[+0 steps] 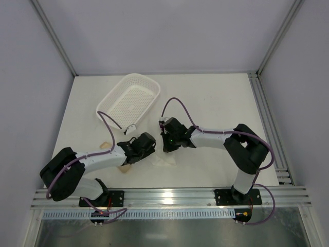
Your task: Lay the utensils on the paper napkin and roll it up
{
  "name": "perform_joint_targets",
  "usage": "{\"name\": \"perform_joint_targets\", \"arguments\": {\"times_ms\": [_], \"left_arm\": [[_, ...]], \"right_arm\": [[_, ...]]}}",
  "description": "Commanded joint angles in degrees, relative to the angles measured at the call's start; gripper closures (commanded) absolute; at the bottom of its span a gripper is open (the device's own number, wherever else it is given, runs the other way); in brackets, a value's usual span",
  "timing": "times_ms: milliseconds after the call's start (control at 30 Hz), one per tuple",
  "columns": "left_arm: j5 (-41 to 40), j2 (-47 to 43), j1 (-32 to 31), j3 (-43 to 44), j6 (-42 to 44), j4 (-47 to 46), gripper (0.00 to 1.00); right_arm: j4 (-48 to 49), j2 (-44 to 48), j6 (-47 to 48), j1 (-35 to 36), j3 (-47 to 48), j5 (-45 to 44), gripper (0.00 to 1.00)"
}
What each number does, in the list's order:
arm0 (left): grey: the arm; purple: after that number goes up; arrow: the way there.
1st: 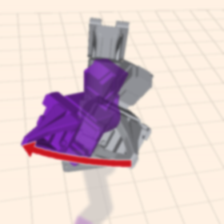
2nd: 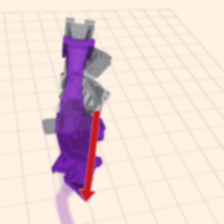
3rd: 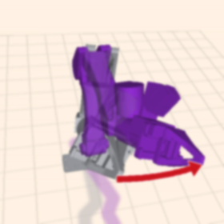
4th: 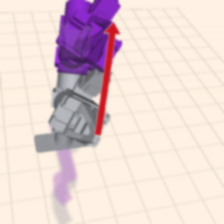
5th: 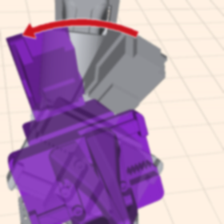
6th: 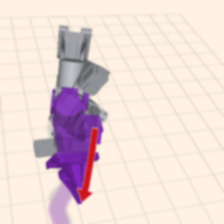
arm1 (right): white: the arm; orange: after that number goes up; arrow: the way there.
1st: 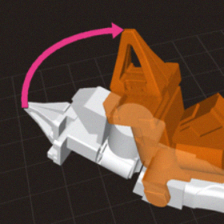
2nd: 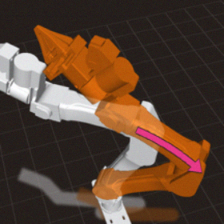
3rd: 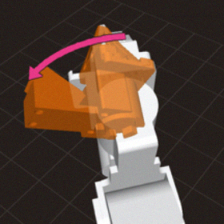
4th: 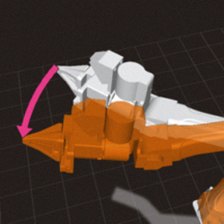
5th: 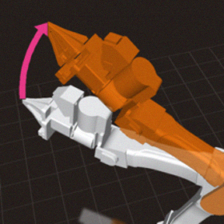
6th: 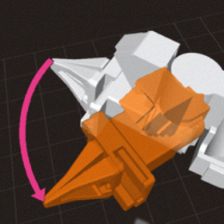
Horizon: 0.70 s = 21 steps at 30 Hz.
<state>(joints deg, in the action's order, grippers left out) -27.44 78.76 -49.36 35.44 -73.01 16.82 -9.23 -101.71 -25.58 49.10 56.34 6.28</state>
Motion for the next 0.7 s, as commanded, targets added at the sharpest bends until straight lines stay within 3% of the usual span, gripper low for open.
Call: {"name": "perform_joint_targets", "arguments": {"times_ms": [0, 667], "left_arm": [[4.85, 0.87, 0.15, -2.74, -0.11, -6.07, 0.42], [9.34, -3.61, -3.19, -6.0, -3.98, -7.86, 0.42]], "right_arm": [[-3.16, -1.3, 1.06, 0.29, -1.84, -0.04, 0.96], [-2.19, -1.38, 1.06, -0.15, -2.46, 0.48, 0.96]]}}
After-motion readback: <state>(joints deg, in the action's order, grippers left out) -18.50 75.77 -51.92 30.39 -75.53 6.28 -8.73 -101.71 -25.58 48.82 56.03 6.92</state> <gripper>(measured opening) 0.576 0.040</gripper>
